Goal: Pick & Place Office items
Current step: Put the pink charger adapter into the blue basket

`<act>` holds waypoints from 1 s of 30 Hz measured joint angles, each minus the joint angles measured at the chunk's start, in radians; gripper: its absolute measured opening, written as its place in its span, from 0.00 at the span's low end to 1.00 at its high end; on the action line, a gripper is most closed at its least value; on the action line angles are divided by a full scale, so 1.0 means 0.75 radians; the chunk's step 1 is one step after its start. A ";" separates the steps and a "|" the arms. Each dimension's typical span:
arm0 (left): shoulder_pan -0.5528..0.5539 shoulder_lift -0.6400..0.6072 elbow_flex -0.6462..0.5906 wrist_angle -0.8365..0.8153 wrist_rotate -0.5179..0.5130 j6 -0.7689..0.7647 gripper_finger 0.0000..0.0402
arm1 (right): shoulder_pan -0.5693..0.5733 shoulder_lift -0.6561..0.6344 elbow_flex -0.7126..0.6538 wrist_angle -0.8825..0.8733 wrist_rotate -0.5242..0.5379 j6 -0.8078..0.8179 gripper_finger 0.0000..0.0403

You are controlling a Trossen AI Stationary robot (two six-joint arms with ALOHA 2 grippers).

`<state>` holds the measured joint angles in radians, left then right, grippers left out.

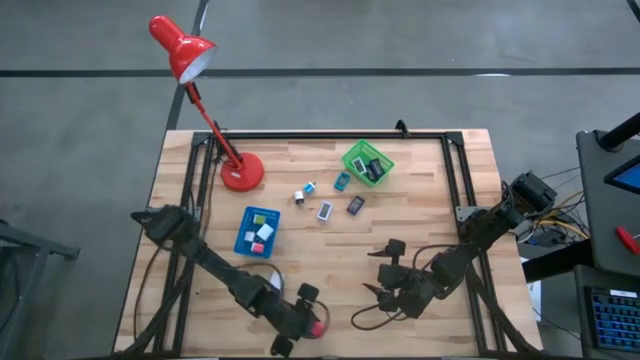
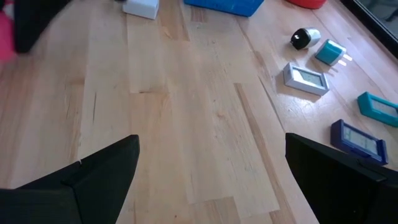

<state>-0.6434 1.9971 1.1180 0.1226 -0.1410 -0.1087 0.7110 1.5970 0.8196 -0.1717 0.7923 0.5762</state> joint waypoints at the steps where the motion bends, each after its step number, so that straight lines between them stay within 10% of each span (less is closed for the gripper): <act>1: 0.000 -0.031 -0.057 0.092 -0.003 -0.001 0.36 | 0.000 0.000 -0.001 0.002 0.002 0.000 0.98; 16: 0.005 -0.557 -0.743 0.895 -0.424 0.141 0.36 | -0.001 0.000 -0.027 0.211 0.136 -0.127 0.98; 30: 0.067 -0.661 -0.985 1.331 -0.511 0.359 0.36 | -0.116 0.055 -0.311 1.664 -0.081 -0.850 0.98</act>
<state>-0.5934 1.5013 0.3792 1.1209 -0.5240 0.1606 0.6243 1.6386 0.5861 1.0765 0.7318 -0.0610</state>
